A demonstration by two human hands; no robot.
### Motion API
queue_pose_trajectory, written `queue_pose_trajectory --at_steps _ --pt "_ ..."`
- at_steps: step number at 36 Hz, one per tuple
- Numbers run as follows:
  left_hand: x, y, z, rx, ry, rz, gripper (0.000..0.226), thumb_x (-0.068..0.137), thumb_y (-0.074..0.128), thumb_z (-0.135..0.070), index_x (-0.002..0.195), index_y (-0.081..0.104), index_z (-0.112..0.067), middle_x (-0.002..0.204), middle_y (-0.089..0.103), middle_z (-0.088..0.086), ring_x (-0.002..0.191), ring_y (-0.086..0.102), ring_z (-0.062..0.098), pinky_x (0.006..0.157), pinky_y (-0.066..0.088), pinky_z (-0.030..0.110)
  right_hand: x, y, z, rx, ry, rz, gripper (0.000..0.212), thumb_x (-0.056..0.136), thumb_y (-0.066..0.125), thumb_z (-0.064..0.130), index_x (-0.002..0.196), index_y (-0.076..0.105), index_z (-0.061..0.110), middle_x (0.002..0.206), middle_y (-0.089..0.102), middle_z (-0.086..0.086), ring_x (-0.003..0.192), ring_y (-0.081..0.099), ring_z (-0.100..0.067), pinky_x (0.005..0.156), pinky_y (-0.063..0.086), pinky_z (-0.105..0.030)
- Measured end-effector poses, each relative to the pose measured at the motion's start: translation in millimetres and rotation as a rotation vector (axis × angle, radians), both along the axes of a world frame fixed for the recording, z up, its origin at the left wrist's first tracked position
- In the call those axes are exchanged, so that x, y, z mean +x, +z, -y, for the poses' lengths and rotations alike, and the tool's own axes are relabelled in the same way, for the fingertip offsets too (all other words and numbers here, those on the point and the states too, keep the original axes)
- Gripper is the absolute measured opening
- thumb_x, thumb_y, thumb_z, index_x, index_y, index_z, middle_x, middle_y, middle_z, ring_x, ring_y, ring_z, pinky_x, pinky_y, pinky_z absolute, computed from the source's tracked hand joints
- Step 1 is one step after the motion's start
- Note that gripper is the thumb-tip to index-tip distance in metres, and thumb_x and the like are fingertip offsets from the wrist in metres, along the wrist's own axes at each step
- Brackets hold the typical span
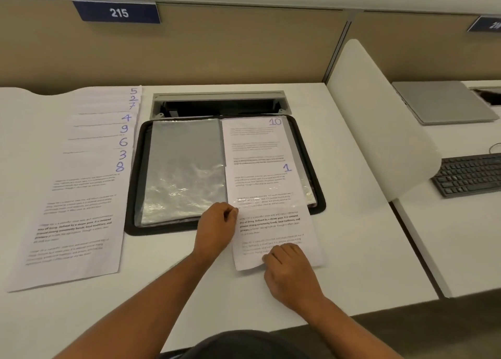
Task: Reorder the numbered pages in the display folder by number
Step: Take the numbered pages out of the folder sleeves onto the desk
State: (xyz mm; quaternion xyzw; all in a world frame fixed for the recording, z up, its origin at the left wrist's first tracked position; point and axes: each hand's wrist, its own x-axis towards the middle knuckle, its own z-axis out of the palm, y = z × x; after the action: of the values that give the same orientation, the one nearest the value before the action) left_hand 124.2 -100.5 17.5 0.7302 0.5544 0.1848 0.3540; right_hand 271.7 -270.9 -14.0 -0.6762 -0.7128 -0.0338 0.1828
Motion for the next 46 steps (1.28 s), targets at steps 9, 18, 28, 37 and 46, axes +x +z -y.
queue_pose_trajectory --at_steps 9,18,28,37,46 --pt "-3 1 17 -0.014 0.068 0.054 0.015 0.102 0.056 -0.027 0.092 0.063 -0.020 0.087 0.063 -0.010 0.077 0.059 0.004 0.064 0.038 0.011 -8 14 36 -0.045 0.019 -0.102 0.015 0.095 0.059 0.027 0.095 0.070 0.016 0.091 0.066 0.002 0.084 0.058 -0.016 0.081 0.050 -0.031" --pt "-11 -5 30 -0.037 0.210 0.099 0.006 0.097 0.060 -0.022 0.092 0.064 -0.025 0.087 0.064 -0.014 0.081 0.061 0.005 0.071 0.048 0.023 38 35 -33 0.046 -0.737 -0.646 0.024 0.098 0.063 0.017 0.122 0.063 0.015 0.121 0.051 0.001 0.104 0.057 -0.016 0.085 0.048 -0.028" --pt "3 11 31 -0.189 0.280 0.222 0.011 0.094 0.069 -0.027 0.096 0.062 -0.019 0.089 0.065 -0.007 0.081 0.061 0.005 0.066 0.040 0.012 73 44 -78 -0.156 -0.978 -0.978 0.019 0.091 0.058 0.007 0.105 0.055 0.020 0.094 0.065 0.001 0.086 0.063 -0.022 0.074 0.052 -0.035" --pt "-3 4 34 -0.432 0.404 0.385 0.031 0.089 0.076 -0.037 0.108 0.058 -0.020 0.096 0.069 -0.004 0.089 0.067 0.011 0.085 0.057 0.035 55 45 -50 -0.239 -0.951 -0.915 0.015 0.091 0.050 0.013 0.079 0.058 0.017 0.077 0.064 0.005 0.070 0.059 -0.015 0.062 0.047 -0.032" --pt "-8 8 48 -0.596 0.218 0.448 0.021 0.092 0.074 -0.030 0.096 0.067 -0.011 0.090 0.077 0.000 0.078 0.075 0.015 0.061 0.055 0.023 50 49 -14 -0.276 -1.036 -0.770 0.027 0.097 0.048 0.012 0.070 0.046 0.011 0.066 0.057 0.000 0.056 0.048 -0.015 0.053 0.036 -0.028"
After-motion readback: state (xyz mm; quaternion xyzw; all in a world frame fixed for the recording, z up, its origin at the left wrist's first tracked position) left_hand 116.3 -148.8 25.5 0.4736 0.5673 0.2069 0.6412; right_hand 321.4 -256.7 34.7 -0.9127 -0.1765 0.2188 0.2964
